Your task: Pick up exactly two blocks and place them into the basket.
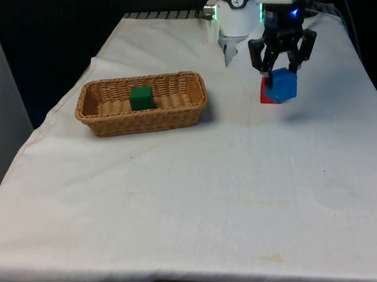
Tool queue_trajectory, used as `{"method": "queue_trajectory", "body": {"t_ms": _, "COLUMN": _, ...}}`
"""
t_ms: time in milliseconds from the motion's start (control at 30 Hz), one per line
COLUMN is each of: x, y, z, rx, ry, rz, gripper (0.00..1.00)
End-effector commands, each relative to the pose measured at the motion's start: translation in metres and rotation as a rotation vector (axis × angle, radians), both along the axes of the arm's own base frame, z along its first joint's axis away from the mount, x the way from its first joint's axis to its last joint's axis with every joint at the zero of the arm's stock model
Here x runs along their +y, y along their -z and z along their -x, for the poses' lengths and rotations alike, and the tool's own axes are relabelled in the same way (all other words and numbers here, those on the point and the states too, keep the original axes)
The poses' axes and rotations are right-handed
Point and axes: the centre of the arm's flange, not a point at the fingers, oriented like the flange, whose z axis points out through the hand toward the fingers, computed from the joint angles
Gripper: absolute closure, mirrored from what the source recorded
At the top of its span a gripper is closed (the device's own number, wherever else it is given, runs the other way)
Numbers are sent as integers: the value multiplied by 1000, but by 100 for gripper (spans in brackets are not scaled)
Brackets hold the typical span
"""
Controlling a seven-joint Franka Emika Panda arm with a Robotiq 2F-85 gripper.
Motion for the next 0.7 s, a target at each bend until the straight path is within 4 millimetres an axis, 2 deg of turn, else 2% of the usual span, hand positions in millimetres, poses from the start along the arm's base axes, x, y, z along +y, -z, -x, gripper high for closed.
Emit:
{"method": "queue_trajectory", "body": {"t_ms": 0, "x": 1, "y": -2, "z": 2, "rx": -6, "ry": 7, "rz": -16, "gripper": 99}}
{"method": "queue_trajectory", "body": {"t_ms": 300, "x": 1, "y": -9, "z": 0, "rx": -12, "ry": 58, "rz": -59, "gripper": 99}}
{"method": "queue_trajectory", "body": {"t_ms": 500, "x": -6, "y": -13, "z": -2, "rx": -13, "ry": 72, "rz": -62, "gripper": 99}}
{"method": "queue_trajectory", "body": {"t_ms": 667, "x": -28, "y": -16, "z": -1, "rx": -9, "ry": 82, "rz": -72, "gripper": 99}}
